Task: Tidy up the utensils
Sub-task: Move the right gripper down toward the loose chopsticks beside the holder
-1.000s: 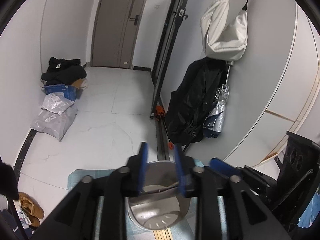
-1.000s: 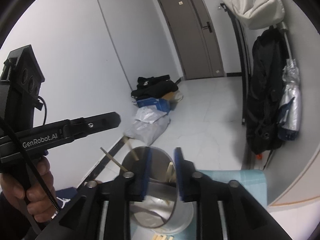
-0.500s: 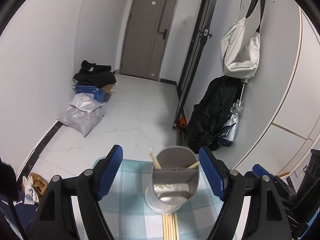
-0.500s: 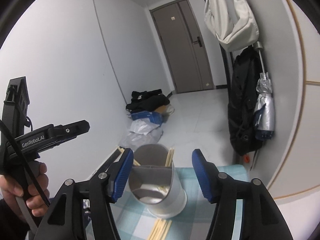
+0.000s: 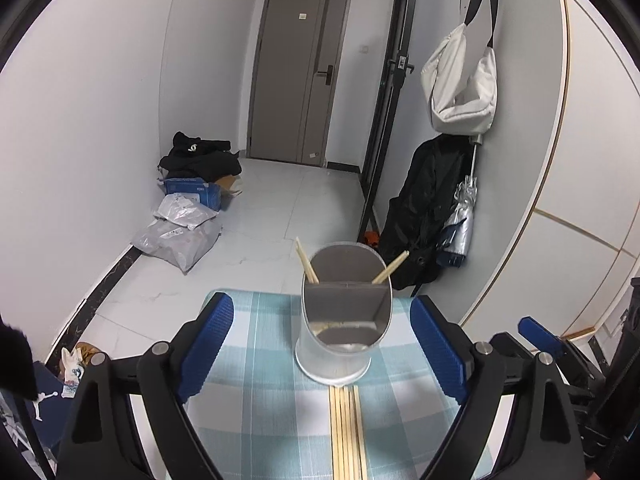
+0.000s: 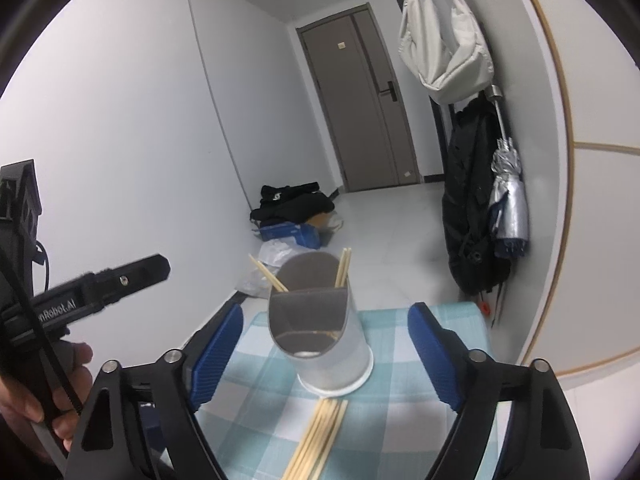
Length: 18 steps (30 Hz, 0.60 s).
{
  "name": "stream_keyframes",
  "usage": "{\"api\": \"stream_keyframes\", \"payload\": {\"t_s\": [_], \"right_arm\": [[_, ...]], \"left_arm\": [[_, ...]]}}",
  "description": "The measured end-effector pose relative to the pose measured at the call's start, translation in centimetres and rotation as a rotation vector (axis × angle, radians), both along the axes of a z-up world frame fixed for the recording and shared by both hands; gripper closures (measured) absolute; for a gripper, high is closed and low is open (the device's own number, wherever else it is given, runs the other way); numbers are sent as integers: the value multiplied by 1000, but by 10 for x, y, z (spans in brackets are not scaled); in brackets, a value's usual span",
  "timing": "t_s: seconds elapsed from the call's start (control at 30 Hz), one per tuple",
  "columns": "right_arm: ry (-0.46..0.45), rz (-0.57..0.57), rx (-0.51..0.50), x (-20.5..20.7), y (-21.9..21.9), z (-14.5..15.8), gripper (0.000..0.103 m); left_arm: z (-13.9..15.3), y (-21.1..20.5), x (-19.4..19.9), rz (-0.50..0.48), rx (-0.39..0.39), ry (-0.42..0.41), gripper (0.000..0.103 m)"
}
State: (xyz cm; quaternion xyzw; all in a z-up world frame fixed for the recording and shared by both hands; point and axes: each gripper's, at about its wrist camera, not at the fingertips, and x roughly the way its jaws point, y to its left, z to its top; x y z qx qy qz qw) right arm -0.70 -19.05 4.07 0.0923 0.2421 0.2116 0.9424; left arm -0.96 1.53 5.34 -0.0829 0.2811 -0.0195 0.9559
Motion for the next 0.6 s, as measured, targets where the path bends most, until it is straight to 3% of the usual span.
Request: {"api": "stream_keyframes", "payload": {"t_s": [0.1,0.47,0.6], "right_arm": [[9,-7,-19,-7,-3,-12,10],[116,-18,-99,-10,-7,-54,10],[144,-14,-109,-6,-4,-63,10]], "left_arm": [[-10,1,-3,8,-12,9,15],[-52,1,3,27,-8,88,15],[-65,8,6,26,-38,119,15]]}}
